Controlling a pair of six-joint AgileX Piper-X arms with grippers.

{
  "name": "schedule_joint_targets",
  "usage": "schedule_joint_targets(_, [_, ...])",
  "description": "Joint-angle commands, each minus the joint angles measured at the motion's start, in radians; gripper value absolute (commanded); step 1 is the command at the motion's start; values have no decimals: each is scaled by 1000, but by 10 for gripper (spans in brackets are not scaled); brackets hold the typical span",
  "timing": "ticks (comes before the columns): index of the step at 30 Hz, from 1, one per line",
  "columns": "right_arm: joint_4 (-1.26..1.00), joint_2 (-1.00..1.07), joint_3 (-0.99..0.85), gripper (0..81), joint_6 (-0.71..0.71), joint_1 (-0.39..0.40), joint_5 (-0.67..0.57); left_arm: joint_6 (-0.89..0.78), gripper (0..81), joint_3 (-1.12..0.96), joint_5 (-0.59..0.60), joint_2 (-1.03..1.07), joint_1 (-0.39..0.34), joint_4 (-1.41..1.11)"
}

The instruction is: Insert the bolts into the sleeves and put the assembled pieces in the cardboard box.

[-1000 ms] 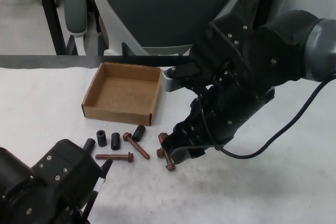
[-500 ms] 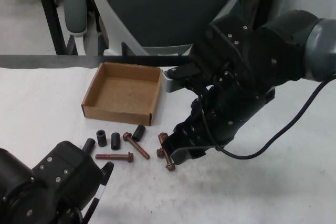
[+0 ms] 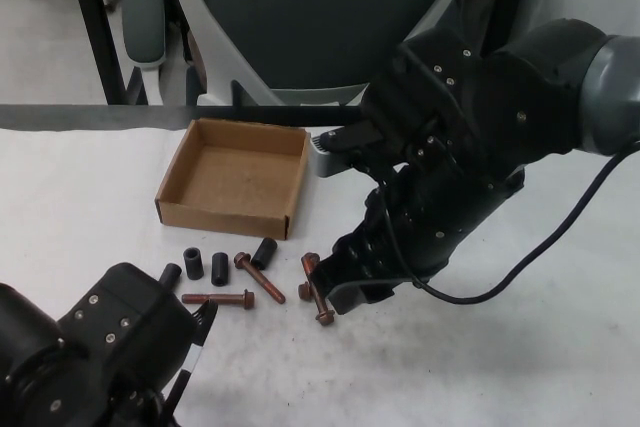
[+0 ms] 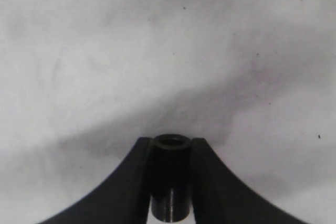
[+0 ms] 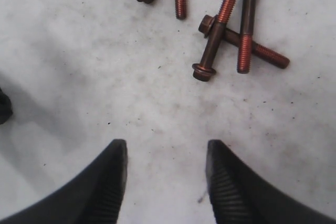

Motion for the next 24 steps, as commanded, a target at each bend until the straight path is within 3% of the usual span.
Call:
schedule_joint_targets(1, [-10, -4, -10, 447, -9, -3, 21, 9, 8, 1, 8, 4, -3, 3])
schedule_joint_targets(10, [-34, 8, -19, 447, -7, -3, 21, 31, 8, 1, 28, 2, -3, 11])
schedule_joint_targets(24, [109, 172, -205, 447, -9, -3, -29, 90, 8, 1, 22, -81, -3, 9])
